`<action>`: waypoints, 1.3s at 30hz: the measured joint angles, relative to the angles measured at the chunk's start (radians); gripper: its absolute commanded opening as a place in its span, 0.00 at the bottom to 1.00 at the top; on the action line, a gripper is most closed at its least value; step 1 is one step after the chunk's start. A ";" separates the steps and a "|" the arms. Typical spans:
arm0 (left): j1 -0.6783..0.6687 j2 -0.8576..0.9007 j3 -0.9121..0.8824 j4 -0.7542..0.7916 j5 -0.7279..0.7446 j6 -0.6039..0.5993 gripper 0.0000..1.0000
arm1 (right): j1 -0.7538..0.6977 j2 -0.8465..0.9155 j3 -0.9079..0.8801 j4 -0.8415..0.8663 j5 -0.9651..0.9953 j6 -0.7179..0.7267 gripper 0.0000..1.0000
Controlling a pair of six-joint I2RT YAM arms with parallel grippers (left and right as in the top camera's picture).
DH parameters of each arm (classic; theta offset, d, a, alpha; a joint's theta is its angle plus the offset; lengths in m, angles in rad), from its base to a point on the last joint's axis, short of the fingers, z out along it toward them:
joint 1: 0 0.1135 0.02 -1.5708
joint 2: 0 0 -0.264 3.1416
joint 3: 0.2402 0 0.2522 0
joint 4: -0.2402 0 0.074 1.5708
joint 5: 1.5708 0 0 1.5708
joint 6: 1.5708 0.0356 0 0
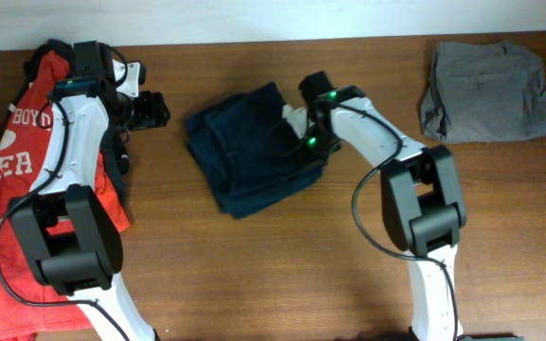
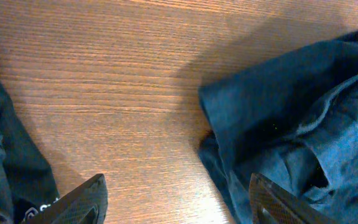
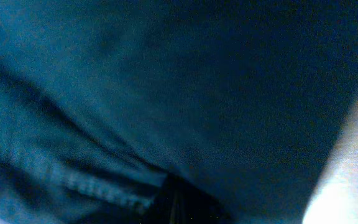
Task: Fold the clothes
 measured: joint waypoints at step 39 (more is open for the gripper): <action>0.000 0.000 0.001 0.023 0.000 -0.001 0.73 | -0.117 -0.029 0.080 -0.324 -0.020 0.494 0.67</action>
